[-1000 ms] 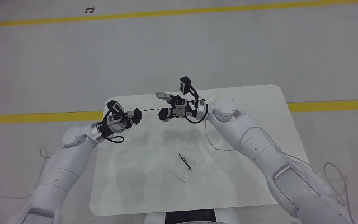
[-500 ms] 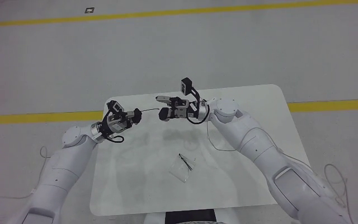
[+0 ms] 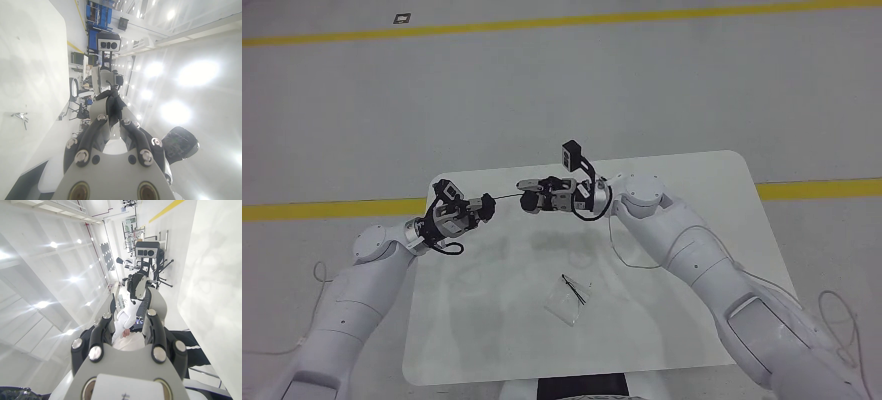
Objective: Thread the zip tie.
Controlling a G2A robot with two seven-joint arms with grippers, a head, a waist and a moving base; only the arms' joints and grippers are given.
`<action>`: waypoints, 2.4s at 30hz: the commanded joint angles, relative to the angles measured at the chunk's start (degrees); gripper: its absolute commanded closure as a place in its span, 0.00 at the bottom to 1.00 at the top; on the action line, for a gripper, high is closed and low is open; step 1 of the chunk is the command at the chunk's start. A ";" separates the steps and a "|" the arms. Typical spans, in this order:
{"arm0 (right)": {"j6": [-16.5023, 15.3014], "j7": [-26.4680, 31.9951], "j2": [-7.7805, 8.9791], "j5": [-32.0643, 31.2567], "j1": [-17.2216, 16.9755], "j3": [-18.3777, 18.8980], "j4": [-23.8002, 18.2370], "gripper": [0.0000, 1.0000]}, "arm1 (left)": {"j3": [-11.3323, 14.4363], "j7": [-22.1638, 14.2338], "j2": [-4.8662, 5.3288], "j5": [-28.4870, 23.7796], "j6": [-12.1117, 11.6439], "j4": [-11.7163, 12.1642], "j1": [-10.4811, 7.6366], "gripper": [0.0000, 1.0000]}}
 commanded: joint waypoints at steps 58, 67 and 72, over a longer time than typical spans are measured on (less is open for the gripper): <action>2.53 0.05 -0.24 -5.29 -2.96 5.21 -2.87 0.87 | 0.00 0.00 0.00 0.00 0.00 0.00 0.00 1.00; 3.01 0.32 -0.17 -6.02 -3.33 5.72 -3.49 0.95 | 0.00 0.00 0.00 0.00 0.00 0.00 0.00 1.00; 3.15 0.54 -0.21 -6.44 -3.35 5.81 -3.63 1.00 | 0.00 0.00 0.00 0.00 0.00 0.00 0.00 1.00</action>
